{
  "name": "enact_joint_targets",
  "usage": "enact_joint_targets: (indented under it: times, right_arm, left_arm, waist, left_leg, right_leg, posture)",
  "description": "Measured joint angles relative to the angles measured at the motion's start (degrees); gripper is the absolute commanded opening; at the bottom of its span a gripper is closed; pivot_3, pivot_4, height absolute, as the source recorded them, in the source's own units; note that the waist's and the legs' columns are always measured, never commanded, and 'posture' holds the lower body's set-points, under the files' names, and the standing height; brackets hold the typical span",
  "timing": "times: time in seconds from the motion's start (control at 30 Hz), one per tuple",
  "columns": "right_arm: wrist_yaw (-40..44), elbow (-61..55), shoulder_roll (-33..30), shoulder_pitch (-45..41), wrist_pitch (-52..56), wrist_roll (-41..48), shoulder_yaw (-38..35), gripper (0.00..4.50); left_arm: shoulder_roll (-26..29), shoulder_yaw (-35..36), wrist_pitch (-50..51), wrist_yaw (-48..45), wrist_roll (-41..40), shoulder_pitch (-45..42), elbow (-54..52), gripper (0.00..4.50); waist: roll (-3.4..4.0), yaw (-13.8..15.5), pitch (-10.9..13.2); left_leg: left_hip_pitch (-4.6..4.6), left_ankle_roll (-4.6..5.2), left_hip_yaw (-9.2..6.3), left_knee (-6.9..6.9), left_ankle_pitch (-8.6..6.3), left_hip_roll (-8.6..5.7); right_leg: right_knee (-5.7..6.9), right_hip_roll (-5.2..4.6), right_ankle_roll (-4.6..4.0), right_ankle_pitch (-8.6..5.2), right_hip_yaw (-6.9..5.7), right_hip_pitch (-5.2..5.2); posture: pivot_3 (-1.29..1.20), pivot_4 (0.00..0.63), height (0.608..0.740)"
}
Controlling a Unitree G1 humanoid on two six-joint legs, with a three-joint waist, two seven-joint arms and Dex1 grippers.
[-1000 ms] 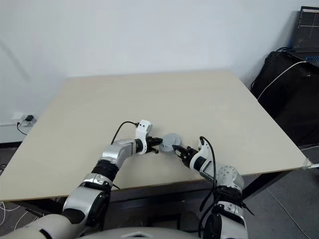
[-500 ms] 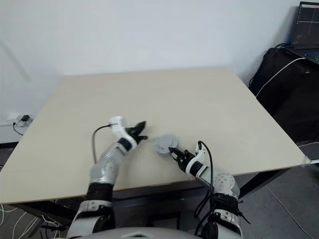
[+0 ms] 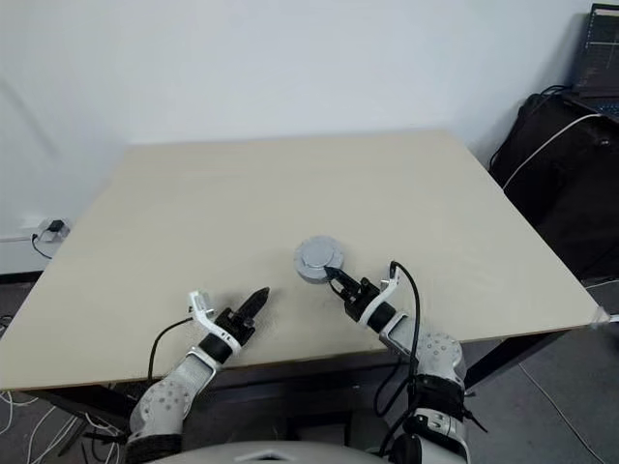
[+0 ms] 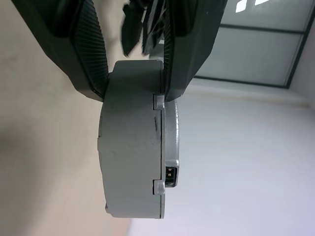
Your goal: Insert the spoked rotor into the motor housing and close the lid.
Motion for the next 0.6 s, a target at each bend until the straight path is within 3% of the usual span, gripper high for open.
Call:
enact_joint_targets:
  times: [0.2, 0.23, 0.6]
  right_arm:
    - [-0.1, -2.5, -0.4, 0.3, 1.4, 1.7, 2.0, 1.29]
    - [-0.2, -2.5, -0.5, 0.5, 1.8, 1.8, 2.1, 1.29]
    - [-1.5, -4.8, -2.7, 3.1, 7.5, 3.2, 5.5, 1.29]
  left_arm:
    - [0.2, -0.3, 4.8, 0.0, -9.1, 2.1, -0.4, 4.32]
    - [0.2, -0.5, 4.8, 0.0, -9.6, 2.3, -0.4, 4.47]
    - [0.2, -2.5, 5.4, 0.2, -16.2, 2.5, 0.8, 4.47]
  waist:
    - [0.01, 0.0, 0.0]
    - [0.01, 0.1, 0.0]
    - [0.01, 0.1, 0.0]
  left_leg:
    - [0.0, -0.01, 0.02, 0.0, 0.0, 0.0]
    - [0.0, -0.01, 0.02, 0.01, 0.01, 0.0]
    - [0.0, -0.02, 0.01, -0.01, 0.01, 0.01]
  right_leg:
    - [-0.01, 0.0, -0.04, -0.01, 0.01, 0.01]
    - [-0.01, 0.0, -0.04, -0.01, 0.02, 0.01]
    - [0.01, 0.0, -0.15, -0.08, 0.07, 0.0]
  posture:
    - [0.0, 0.0, 0.74]
    - [0.0, 0.0, 0.74]
    - [0.0, 0.0, 0.74]
